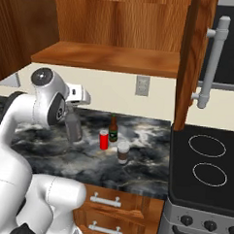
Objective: Sort all alcoholic drinks to one cabinet, and non-alcoholic drinks to the other.
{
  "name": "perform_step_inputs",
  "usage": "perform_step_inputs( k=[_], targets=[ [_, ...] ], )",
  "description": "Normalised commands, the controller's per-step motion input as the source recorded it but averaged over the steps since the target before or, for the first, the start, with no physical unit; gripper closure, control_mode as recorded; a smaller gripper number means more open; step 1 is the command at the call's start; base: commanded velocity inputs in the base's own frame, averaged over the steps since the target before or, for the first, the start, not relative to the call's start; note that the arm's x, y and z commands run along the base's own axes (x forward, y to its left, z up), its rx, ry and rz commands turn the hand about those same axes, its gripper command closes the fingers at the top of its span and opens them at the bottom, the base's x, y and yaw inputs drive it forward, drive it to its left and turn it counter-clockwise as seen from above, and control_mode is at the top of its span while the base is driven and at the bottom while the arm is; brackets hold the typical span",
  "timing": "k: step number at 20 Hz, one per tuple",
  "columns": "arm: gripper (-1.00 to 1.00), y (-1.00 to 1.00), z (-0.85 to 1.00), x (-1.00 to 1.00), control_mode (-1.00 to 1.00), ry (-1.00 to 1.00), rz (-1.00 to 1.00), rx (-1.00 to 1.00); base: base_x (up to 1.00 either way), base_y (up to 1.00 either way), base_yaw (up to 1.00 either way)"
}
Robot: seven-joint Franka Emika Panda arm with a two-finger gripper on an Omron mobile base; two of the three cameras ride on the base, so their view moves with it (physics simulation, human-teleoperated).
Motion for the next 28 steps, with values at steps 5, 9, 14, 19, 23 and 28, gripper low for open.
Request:
perform_step_inputs(
  k=[5,9,14,19,23,28],
  targets=[
    [1.0,0.0,0.67,-0.17,-1.0,-0.14,0.02,0.0,0.0,0.0,0.0],
    [1.0,0.0,0.63,-0.17,-1.0,-0.16,0.01,0.0,0.0,0.0,0.0],
    [1.0,-0.01,0.65,-0.16,-1.0,-0.18,0.0,0.0,0.0,0.0,0.0],
    [1.0,-0.01,0.67,-0.13,-1.0,-0.17,0.0,0.02,0.0,0.0,0.0],
    [1.0,0.0,0.63,-0.08,-1.0,-0.14,0.0,0.02,0.0,0.0,0.0],
    [1.0,-0.01,0.5,-0.01,-1.0,-0.16,0.0,0.01,0.0,0.0,0.0]
  ],
)
